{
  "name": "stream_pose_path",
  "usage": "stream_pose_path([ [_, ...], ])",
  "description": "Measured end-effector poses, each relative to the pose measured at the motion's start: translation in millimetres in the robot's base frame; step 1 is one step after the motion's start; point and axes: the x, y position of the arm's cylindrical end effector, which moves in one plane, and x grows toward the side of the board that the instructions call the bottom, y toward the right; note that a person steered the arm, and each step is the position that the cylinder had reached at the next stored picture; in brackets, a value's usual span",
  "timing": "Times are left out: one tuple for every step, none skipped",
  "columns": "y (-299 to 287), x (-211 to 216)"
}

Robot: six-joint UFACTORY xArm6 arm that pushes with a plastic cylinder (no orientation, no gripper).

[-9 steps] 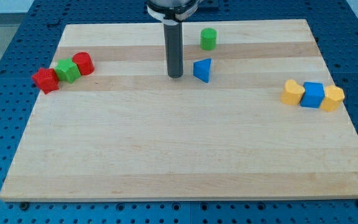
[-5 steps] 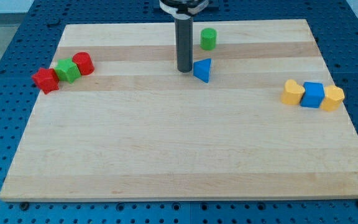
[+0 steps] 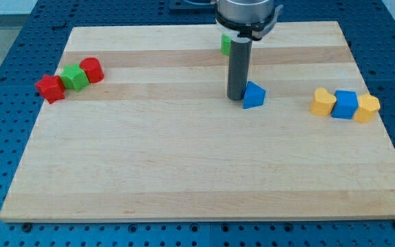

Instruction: Move blue triangle to yellow heart

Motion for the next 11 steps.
stream_pose_path([
  [1,8],
  [4,7],
  [4,-6],
  [7,-9],
  [12,-6],
  [18,-1],
  [27,0],
  [39,4],
  [49,8],
  [54,9],
  [64,11],
])
